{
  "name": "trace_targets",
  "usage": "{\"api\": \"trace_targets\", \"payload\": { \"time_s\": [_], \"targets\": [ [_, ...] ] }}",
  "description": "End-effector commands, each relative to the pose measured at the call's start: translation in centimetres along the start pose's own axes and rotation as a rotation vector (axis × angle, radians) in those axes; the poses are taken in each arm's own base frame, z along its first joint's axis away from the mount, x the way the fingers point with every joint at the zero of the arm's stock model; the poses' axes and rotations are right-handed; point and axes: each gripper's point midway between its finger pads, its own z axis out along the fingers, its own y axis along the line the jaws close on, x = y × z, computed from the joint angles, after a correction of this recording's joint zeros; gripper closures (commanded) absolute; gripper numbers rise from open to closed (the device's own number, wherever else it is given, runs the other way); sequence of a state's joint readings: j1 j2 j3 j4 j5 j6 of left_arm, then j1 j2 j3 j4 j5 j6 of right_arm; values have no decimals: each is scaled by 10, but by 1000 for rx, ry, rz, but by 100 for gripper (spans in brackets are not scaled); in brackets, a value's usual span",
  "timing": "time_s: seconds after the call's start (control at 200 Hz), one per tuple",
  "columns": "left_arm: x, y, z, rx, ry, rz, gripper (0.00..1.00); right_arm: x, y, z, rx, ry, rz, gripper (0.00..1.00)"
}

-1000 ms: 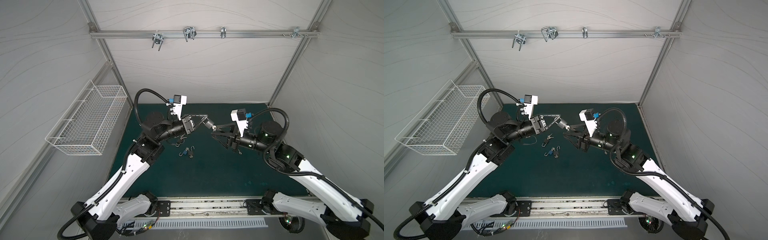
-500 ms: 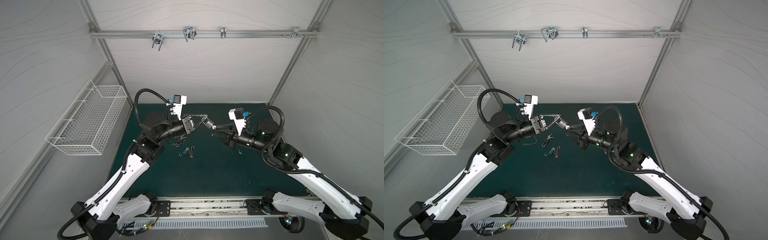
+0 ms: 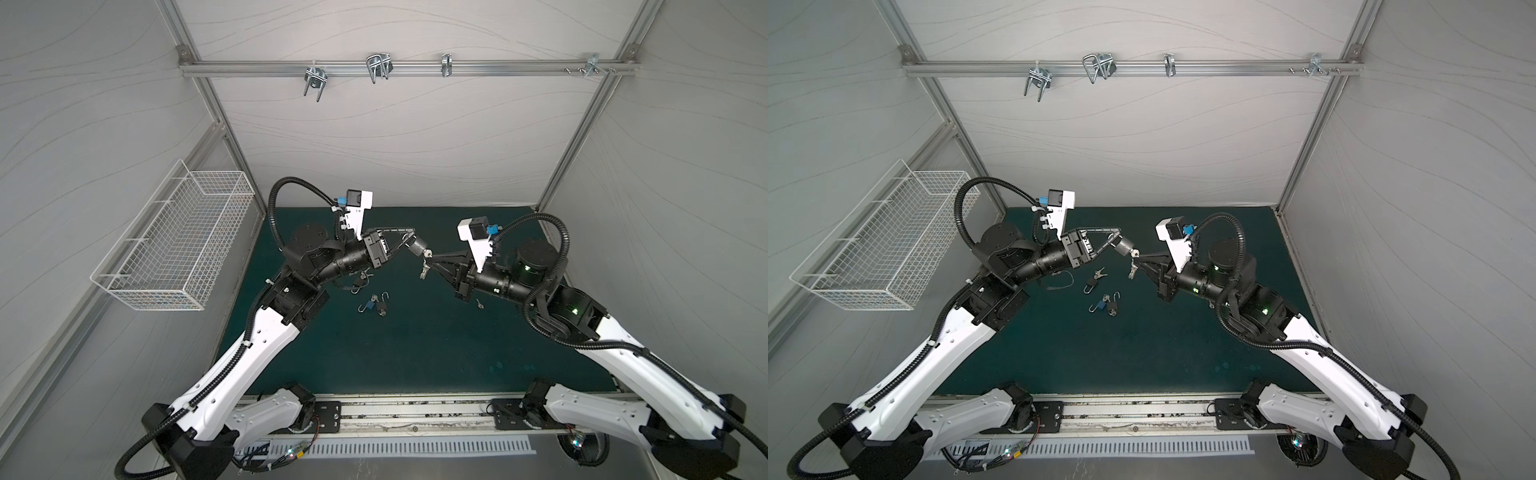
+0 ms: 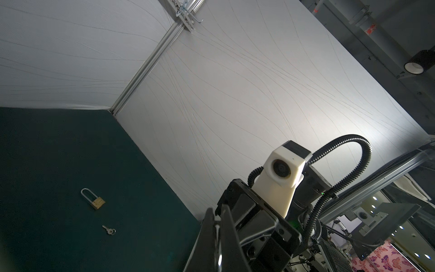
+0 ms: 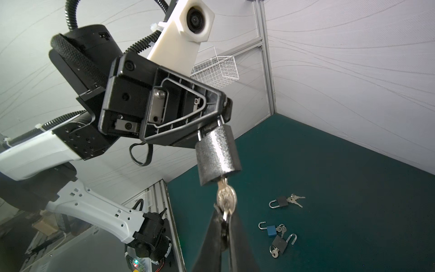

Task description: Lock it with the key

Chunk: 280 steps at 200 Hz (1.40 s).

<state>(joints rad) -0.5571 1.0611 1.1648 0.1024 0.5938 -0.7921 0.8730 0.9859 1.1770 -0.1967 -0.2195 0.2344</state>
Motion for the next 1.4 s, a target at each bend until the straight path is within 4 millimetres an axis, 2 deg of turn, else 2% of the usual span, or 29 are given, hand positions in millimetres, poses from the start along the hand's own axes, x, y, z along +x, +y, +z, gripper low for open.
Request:
{"api": "trace_targets", "payload": {
  "time_s": [0.0,0.24,0.615,0.905,1.01,1.065,1.25,1.395],
  "targets": [
    [-15,-24,-10,43,-51,66,100,-6,1,-8,17,-17,-23,100],
    [-17,-28,-13,43,-57,77,100,1,-1,-10,29,14,-41,100],
    [-23,-35,-18,49,-88,83,100,41,-9,-11,42,105,-49,100],
    [-21,-29,-17,25,-80,88,100,46,-15,-15,78,117,-51,100],
    [-13,-12,-19,-57,-50,100,100,55,-25,-17,130,154,-35,100],
    [-4,3,-22,-122,-24,110,100,65,-32,-20,170,196,-19,100],
    [28,50,-33,-299,60,112,100,110,-72,-40,390,332,89,100],
    [58,87,-37,-392,131,59,100,150,-106,-59,513,430,250,100]
  ]
}}
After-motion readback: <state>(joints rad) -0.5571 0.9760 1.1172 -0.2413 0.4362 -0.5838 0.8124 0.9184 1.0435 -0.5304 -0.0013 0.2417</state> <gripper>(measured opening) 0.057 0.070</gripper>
